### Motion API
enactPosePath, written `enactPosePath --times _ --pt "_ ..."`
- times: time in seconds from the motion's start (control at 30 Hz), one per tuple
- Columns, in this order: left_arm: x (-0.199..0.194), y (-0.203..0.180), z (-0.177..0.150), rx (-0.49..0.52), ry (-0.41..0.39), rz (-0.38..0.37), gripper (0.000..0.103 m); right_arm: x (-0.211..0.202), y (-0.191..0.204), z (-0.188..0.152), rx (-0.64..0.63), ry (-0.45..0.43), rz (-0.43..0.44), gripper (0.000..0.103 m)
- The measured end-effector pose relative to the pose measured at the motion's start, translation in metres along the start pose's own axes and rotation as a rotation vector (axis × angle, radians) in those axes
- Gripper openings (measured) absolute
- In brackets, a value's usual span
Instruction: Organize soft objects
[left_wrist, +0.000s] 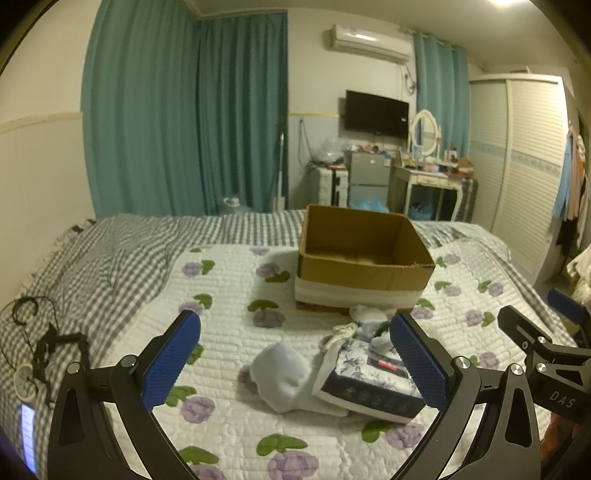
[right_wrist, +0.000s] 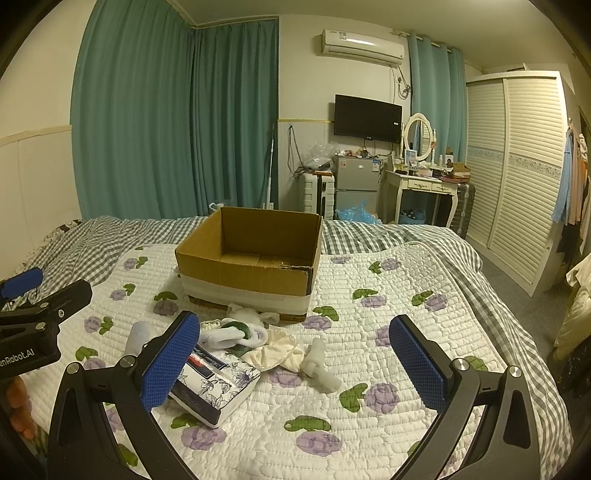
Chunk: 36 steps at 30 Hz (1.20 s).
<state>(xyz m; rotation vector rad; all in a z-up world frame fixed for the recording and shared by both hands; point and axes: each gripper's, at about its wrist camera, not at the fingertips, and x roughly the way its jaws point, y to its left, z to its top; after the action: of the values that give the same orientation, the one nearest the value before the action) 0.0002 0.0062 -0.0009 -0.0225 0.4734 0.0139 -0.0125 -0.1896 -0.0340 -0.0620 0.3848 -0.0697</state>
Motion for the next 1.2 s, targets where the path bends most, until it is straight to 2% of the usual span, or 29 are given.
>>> enactPosePath --times 1.2 --pt "-0.010 -0.002 0.009 0.012 -0.010 -0.023 0.103 0.000 0.002 0.001 -0.006 0.001 0.025 0.103"
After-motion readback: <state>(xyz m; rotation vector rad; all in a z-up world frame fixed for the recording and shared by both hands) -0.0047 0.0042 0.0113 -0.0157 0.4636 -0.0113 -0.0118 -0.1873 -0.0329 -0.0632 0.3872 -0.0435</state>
